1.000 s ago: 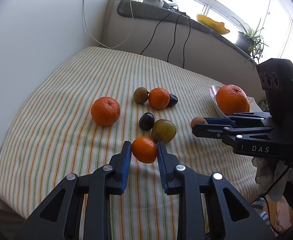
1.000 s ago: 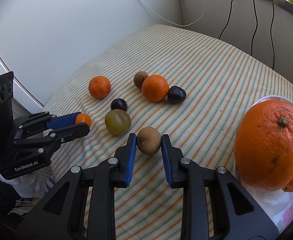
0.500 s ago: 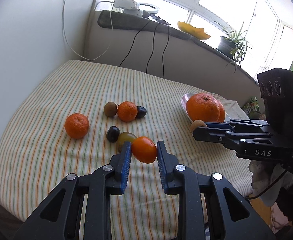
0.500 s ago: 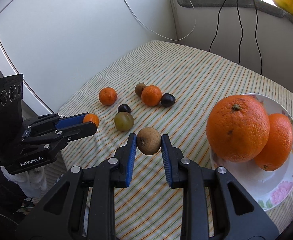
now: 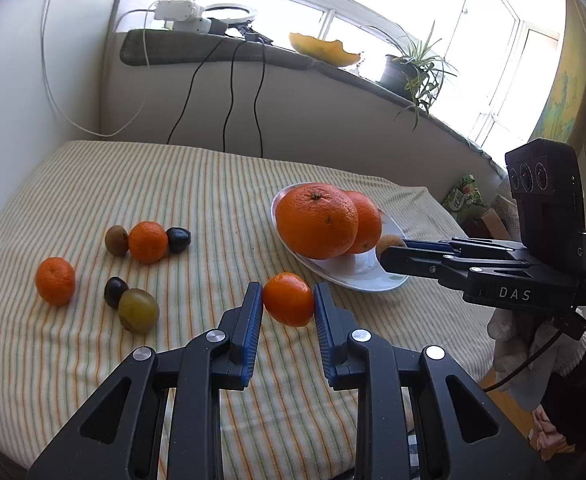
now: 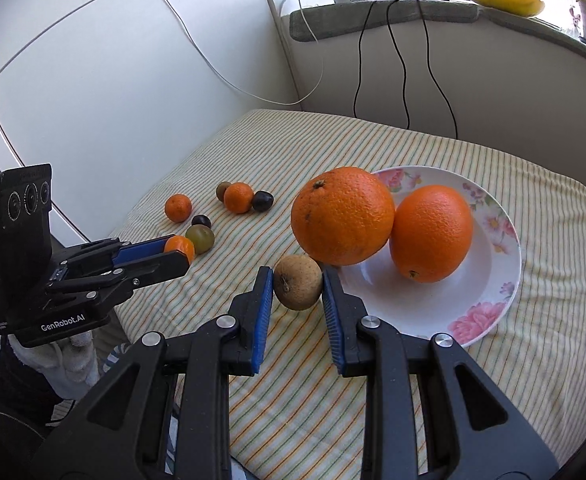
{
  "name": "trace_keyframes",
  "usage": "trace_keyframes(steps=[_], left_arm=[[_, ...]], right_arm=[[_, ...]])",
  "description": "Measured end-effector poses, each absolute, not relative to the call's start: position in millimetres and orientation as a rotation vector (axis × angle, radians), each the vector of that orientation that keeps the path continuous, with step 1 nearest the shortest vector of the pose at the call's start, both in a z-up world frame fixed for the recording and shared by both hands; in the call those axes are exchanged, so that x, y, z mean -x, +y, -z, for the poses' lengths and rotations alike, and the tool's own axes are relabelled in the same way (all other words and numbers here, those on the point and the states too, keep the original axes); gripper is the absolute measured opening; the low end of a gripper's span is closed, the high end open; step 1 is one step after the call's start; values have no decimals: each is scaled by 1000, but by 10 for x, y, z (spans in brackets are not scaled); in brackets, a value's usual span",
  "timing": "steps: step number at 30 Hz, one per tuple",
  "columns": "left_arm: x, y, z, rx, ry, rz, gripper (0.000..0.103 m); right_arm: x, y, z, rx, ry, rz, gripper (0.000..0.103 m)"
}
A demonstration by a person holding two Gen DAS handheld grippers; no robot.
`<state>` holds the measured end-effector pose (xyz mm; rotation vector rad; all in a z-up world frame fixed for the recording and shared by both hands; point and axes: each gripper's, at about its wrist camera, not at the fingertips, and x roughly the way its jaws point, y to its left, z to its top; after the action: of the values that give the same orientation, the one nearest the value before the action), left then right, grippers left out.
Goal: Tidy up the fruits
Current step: 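Carry the kiwi with the right gripper over the plate while the left carries the tangerine there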
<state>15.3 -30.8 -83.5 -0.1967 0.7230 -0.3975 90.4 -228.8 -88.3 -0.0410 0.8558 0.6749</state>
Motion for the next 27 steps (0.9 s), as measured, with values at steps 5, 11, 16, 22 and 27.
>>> trace_keyframes(steps=[5,11,16,22,27], left_arm=[[-194,-549,809,175,724,442,24],[-272,-820,802,147,731,484,24],[-360,-1045,803,120,737,512,24],[-460,-1301,827,85,748,535,24],[-537,-1447,856,56,751,533,24]], right_arm=[[-946,-2494,908,23,854,-630,26],[-987,-2720,921,8,855,-584,26],[-1021,-2910,937,-4,856,-555,26],[-1097,-3058,998,-18,862,-535,26],[-1170,-3119,1040,-22,867,-527,26]])
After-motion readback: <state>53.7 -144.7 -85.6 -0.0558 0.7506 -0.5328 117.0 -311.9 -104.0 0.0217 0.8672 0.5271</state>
